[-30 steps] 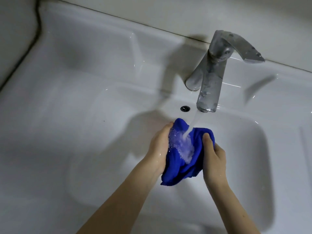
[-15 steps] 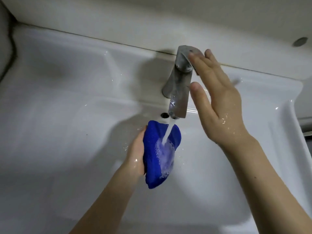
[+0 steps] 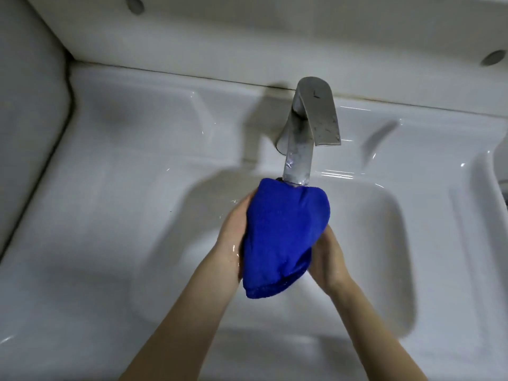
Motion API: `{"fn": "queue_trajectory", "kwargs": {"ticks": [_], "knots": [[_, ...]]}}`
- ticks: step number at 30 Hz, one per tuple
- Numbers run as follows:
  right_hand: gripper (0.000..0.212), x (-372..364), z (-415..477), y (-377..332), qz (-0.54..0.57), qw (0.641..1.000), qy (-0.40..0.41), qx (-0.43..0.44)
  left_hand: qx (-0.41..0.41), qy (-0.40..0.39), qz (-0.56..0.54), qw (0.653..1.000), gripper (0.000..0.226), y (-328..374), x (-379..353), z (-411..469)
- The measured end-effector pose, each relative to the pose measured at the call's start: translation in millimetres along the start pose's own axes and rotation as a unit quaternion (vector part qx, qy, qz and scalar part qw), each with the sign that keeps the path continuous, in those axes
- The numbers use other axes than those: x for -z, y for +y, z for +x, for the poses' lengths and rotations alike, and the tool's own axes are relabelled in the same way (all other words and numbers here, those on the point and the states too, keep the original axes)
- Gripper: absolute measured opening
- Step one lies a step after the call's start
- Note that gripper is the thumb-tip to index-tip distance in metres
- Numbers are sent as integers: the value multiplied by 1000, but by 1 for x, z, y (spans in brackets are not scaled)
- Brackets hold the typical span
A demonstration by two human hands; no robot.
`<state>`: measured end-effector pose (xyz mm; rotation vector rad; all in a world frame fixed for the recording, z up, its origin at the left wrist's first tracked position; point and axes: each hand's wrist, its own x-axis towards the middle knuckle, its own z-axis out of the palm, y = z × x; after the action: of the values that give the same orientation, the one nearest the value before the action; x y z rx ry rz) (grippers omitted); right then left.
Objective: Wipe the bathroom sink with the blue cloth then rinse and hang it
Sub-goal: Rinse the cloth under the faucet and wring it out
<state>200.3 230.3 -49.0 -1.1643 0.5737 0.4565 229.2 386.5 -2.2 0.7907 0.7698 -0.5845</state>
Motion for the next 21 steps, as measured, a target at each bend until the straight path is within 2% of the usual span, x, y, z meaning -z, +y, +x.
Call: {"fn": "queue_trajectory", "kwargs": {"ticks": [2, 4, 6, 9, 11, 13, 15, 17, 18, 19, 20, 21], "knots": [[42, -14, -10, 6, 138, 985, -35, -94, -16, 44, 42, 998, 22, -3, -1, -8], [49, -20, -23, 11, 184, 971, -48, -146, -37, 93, 103, 990, 26, -7, 0, -17], [54, -19, -37, 17, 169, 972, -62, -151, -92, 138, 192, 967, 37, -12, 4, -26], [53, -20, -59, 13, 104, 982, -107, -119, -171, 144, 282, 933, 46, -18, 4, -46], [52, -27, -75, 4, 40, 984, -153, -85, -163, 117, 304, 931, 41, -18, -4, -61], [65, -35, -87, -8, 8, 983, -174, -60, -108, 58, 352, 928, 46, -14, -14, -77], [71, -40, -95, -19, -10, 982, -185, -41, -60, -18, 423, 904, 54, -6, -19, -95], [63, -40, -102, -29, -7, 979, -198, -45, -99, -89, 463, 876, 40, 8, -19, -115], [56, -38, -104, -35, -1, 977, -204, -60, -159, -107, 483, 854, 37, 16, -17, -124], [50, -35, -108, -42, 3, 975, -209, -80, -242, -115, 525, 808, 45, 26, -14, -134], [49, -32, -111, -48, 6, 971, -217, -102, -329, -110, 599, 722, 57, 37, -10, -144], [52, -29, -114, -55, 10, 965, -231, -125, -397, -99, 679, 610, 72, 45, -5, -150]]}}
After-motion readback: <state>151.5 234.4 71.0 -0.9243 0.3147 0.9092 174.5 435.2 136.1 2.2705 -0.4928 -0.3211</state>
